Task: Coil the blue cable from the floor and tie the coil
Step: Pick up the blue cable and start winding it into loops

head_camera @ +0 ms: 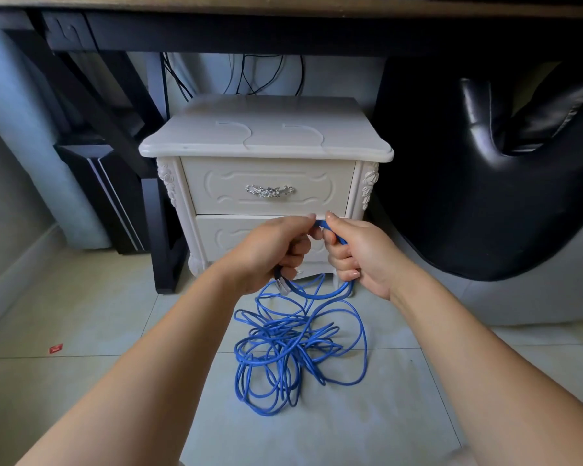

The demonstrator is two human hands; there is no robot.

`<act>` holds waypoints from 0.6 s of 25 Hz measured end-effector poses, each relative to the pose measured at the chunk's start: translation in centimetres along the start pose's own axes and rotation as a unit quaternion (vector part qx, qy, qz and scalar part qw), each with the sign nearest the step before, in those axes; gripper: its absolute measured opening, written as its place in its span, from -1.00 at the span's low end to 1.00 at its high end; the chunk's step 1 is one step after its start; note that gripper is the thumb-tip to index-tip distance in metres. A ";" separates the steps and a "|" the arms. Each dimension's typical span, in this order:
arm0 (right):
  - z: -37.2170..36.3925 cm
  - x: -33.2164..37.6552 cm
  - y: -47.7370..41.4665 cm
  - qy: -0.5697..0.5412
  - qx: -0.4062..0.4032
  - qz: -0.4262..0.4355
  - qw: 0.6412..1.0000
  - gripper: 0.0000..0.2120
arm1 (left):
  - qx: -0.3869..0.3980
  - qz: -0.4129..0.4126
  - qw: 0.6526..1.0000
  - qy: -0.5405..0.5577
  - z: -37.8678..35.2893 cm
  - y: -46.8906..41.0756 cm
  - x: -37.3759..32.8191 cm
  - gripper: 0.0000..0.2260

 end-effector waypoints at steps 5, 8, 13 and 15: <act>-0.3 -0.5 -0.2 -0.105 0.010 -0.001 0.994 -0.64 | -0.085 -0.070 0.994 -0.002 -0.2 -0.3 -0.1 -0.73; -0.1 -0.7 0.0 -0.099 0.038 -0.002 0.994 -0.67 | -0.148 -0.060 0.983 0.091 0.9 -0.6 -0.1 -0.71; -0.1 -0.9 0.2 -0.115 0.060 0.022 0.991 -0.74 | -0.160 -0.034 0.959 0.230 1.3 -0.7 0.6 -0.68; -0.2 -0.8 -0.1 -0.195 0.037 0.040 0.979 -0.73 | -0.095 -0.017 0.949 0.299 0.9 -0.6 0.7 -0.69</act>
Point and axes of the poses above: each hand's wrist, its own y-axis away from the middle knuckle, its own z-axis out of the back of the hand, x = y × z, the point moved 3 cm from there along -y, towards the middle knuckle, and after that the axes turned 7 degrees about -y, right-handed, at the moved point
